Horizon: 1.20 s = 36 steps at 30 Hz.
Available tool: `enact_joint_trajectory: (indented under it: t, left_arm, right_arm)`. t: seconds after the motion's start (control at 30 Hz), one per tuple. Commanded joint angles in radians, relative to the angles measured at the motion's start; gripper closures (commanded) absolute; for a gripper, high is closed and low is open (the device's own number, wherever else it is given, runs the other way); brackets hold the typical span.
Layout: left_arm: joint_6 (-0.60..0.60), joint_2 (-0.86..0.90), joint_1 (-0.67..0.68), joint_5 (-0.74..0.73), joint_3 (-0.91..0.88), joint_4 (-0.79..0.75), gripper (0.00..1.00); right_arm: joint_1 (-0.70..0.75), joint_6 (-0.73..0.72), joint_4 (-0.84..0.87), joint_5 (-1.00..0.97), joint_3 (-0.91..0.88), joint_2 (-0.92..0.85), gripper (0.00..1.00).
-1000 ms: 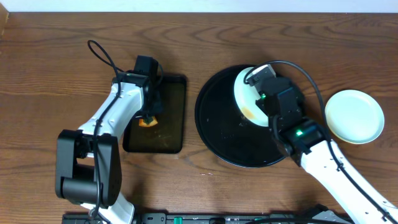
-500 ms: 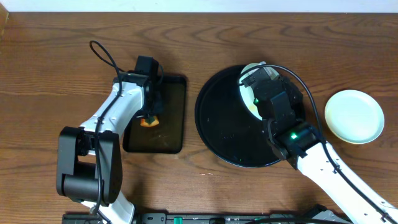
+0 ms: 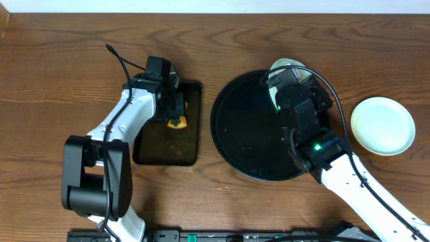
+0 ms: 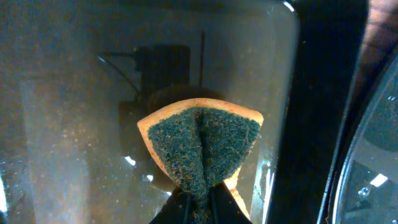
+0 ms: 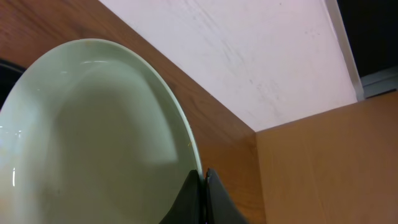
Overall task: Clean dirty plates on tray and stack at the side
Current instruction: 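Carry the blue plate right and stack it on the plate pile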
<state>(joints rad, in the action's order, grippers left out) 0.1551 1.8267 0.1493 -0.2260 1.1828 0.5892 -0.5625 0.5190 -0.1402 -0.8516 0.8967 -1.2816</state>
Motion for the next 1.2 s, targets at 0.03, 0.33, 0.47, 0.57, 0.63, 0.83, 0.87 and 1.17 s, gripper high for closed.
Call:
enact_joint_trajectory:
  t: [0.03,0.33,0.47,0.57,0.63,0.83,0.87,1.17]
  left_arm:
    - [-0.032,0.066,-0.034,0.005,-0.034,0.000,0.92]
    - [0.083,0.097,-0.084,0.166,-0.051,0.003,0.93]
    - [-0.181,0.092,-0.058,-0.191,-0.051,0.015,0.92]
    - [-0.122,0.092,-0.029,-0.029,-0.051,0.006,0.93]
    - [0.008,0.092,-0.014,0.153,-0.051,0.004,0.92]
    - [-0.077,0.092,-0.006,-0.022,-0.051,0.018,0.93]
    - [-0.111,0.092,-0.006,-0.037,-0.051,0.019,0.93]
    - [0.135,0.092,-0.002,0.071,-0.051,0.036,0.92]
  right_arm:
    - [-0.010,0.003,0.005,-0.034,0.006,0.014,0.99]
    - [-0.008,-0.029,-0.013,-0.034,0.005,0.014,0.99]
    - [-0.008,-0.036,-0.012,-0.031,0.005,0.014,0.99]
    - [-0.008,-0.036,-0.013,-0.031,0.005,0.014,0.99]
    - [-0.008,-0.036,-0.013,-0.031,0.005,0.014,0.99]
    - [-0.008,-0.035,-0.013,-0.031,0.005,0.014,0.99]
    - [-0.008,-0.036,-0.013,-0.031,0.005,0.014,0.99]
    - [-0.008,-0.051,-0.014,-0.031,0.005,0.014,0.99]
